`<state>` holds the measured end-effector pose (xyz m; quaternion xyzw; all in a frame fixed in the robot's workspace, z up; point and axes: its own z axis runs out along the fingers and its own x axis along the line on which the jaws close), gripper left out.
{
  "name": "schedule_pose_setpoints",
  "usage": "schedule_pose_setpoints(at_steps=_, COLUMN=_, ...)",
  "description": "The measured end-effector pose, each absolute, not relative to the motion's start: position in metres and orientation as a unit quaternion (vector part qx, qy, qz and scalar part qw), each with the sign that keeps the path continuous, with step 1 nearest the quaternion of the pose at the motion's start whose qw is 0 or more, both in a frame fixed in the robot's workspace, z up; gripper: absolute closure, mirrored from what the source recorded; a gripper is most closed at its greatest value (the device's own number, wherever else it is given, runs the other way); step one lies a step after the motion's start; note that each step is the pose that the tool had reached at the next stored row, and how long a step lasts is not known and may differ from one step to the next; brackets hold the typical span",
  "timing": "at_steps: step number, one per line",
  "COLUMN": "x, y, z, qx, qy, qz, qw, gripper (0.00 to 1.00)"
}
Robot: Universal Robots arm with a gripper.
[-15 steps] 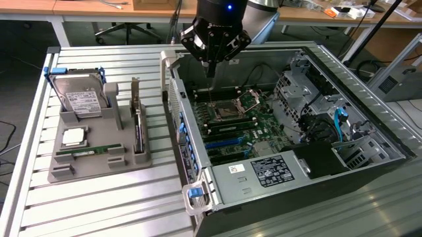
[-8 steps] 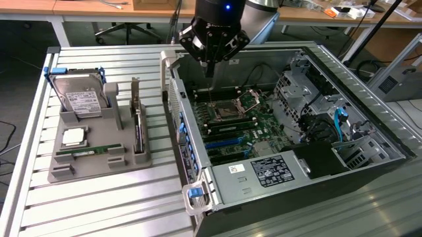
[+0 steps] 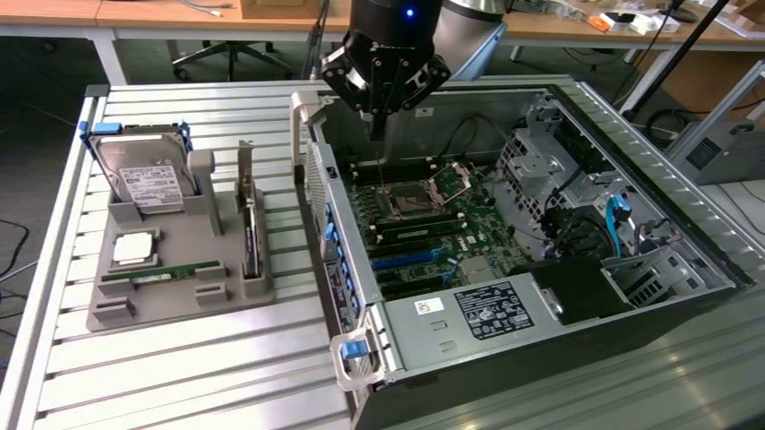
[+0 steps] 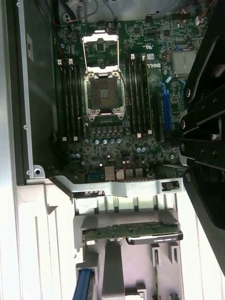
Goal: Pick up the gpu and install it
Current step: 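Reach for the gpu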
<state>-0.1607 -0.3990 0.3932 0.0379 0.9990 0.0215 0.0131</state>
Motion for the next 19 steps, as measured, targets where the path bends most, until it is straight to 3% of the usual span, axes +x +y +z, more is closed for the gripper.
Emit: schedule_pose_setpoints(at_steps=19, x=-0.1675, y=-0.3989, z=0.3932, qx=0.038, qy=0.999, qz=0.021, qw=0.013, gripper=0.89)
